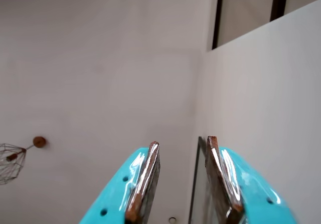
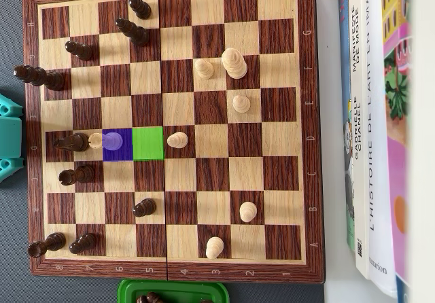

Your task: Play chess

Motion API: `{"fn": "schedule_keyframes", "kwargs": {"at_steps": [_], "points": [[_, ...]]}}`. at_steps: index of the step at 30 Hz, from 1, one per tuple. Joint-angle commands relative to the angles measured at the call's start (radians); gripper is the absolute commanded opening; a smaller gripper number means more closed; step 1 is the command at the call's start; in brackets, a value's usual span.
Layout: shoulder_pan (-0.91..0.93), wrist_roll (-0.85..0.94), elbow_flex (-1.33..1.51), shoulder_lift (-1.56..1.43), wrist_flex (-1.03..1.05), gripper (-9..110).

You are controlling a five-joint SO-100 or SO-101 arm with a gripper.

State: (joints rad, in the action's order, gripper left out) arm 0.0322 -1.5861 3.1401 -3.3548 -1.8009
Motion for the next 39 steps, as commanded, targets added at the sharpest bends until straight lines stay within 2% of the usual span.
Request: {"fn": "schedule_keyframes", "kwargs": {"at_steps": [1, 30, 39], "points": [[0.002, 0.002, 0.018, 0.015, 0.002, 14], [-0.006, 0.003, 0.015, 0.018, 0.011, 14], [-0.032, 0.003, -0.112, 0.106, 0.144, 14]]}}
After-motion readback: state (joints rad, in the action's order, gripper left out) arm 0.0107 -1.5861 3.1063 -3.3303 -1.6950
